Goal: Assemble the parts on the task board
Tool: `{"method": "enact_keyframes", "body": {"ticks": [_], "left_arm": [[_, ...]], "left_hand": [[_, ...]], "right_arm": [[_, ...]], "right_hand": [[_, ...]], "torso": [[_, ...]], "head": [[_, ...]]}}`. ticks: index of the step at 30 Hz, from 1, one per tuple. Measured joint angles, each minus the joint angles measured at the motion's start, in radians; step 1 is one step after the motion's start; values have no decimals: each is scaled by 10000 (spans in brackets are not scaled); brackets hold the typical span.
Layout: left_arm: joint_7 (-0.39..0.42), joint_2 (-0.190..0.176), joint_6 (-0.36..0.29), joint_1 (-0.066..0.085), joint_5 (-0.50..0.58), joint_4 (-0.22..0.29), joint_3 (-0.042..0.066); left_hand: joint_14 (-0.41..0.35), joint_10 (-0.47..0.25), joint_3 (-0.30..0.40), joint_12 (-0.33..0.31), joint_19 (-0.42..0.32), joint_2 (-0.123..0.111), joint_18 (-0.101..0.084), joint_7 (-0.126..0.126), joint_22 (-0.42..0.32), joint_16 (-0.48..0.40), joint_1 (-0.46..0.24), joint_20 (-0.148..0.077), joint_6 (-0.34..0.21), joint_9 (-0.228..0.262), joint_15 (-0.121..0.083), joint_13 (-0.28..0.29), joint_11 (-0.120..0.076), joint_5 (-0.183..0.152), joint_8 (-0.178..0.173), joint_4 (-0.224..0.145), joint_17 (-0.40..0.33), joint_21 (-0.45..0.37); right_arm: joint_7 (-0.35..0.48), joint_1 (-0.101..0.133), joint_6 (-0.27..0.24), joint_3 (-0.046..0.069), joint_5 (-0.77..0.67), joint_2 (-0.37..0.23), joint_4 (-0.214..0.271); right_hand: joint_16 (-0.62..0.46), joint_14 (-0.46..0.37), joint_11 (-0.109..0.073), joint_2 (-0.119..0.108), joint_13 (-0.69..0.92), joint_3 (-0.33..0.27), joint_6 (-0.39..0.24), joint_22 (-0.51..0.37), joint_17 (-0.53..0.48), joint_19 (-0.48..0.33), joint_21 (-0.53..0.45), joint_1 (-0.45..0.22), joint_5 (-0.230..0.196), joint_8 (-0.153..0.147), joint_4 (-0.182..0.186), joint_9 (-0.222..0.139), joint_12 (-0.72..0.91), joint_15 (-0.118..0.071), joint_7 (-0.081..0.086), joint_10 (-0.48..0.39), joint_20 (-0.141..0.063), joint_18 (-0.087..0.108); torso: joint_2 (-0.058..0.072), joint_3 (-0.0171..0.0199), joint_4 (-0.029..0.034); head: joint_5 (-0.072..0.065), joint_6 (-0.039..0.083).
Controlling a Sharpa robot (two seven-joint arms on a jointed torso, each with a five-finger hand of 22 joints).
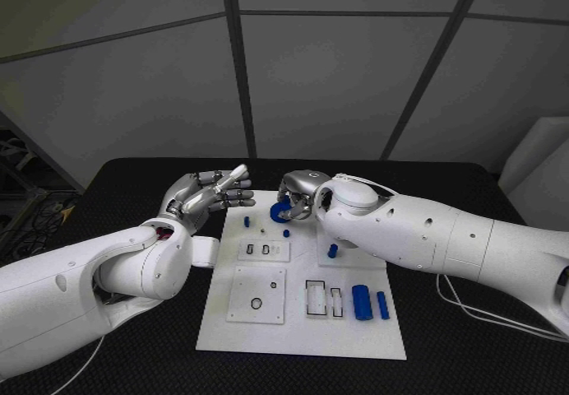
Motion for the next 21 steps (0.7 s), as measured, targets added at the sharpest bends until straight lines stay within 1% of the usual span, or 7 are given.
{"method": "enact_keyframes", "body": {"ticks": [4, 6, 10, 14, 16, 20, 21], "left_arm": [[-2, 0, 0, 0, 0, 0, 0], [-2, -3, 0, 0, 0, 0, 0], [-4, -9, 0, 0, 0, -3, 0], [-6, -15, 1, 0, -1, -20, -1], [-8, -20, 2, 0, -1, -38, -2], [-11, -35, 7, -5, -1, -90, -3], [-11, -37, 9, -5, -1, -108, -3]], "left_hand": [[0, 0, 0, 0, 0, 0, 1, 0, 0, 0, 0, 0, 0, 0, 0, 0, 0, 0, 0, 0, 0, 0], [0, 0, 0, 0, 0, 0, 1, 0, 0, 0, 0, 0, 0, 0, 0, 0, 0, 0, 0, 0, -1, 0], [0, 0, 0, 0, 0, 0, 2, 0, 0, 0, 0, 0, 0, 1, 0, 0, 0, 0, 1, 0, -1, 0], [0, 0, 0, 1, 0, 0, 1, 0, 0, 0, 0, 0, 0, 1, 0, 0, 0, 0, 1, 0, -1, 0], [0, 0, 0, 1, 0, 0, 2, 0, 0, 0, 0, 0, 0, 1, 0, 0, 0, 0, 1, 0, -1, 0], [0, 0, 0, 1, 0, 0, 2, 0, 0, 0, 0, 0, 0, 1, 0, 0, 0, 0, 1, 0, -2, 0], [0, 0, 0, 1, 0, 0, 2, 0, 0, 0, 0, 0, 0, 1, 0, 0, 0, 0, 2, 0, -2, 0]], "right_arm": [[6, 0, -65, 0, 7, -14, 2], [12, 0, -116, 0, 18, -37, 13], [101, -1, -413, 0, 118, -214, 144], [485, -4, -1061, 5, 521, -700, 483], [862, -4, -1440, 8, 969, -1156, 817], [1679, -4, -1921, 14, 2208, -2119, 1246], [1865, -2, -1979, 16, 2535, -2362, 1349]], "right_hand": [[0, -4, 0, 0, -33, 0, -79, 0, 0, 0, 0, 0, 0, -44, 0, 0, 0, 4, -7, 0, 0, 0], [12, -36, 46, -3, -54, 0, -212, 0, 0, 0, 0, -3, 0, -107, 0, -16, -62, 35, 44, -46, 0, 1], [38, -36, 55, -64, -60, -66, -310, 0, 0, 0, 0, -64, 0, -159, 66, -19, -69, 35, 84, -55, 0, 0], [38, 1, 55, -40, -60, -66, -310, -1, -1, -37, 0, -144, 1, -159, 66, -19, -69, 71, 84, -55, 37, 0], [38, 1, 55, -40, -75, -66, -310, -1, 0, -37, 0, -144, 0, -159, 66, -13, -69, 71, 84, -55, 37, 0], [38, 1, 19, 7, -165, -48, -234, -1, -1, -37, -49, -98, 1, -114, 48, 29, -186, 71, 8, -163, 37, 0], [38, 1, 19, 32, -181, -22, -215, -1, -1, -37, -49, -72, 0, -105, 22, 30, -187, 71, 31, -163, 37, 1]], "torso": [[0, -2, 0], [0, -3, 0], [-2, -3, 0], [-12, 4, -5], [-19, 14, -21], [-48, 35, -82], [-58, 44, -105]], "head": [[-17, 6], [-19, 10], [-19, 25], [-7, 49], [4, 74], [34, 103], [43, 105]]}}
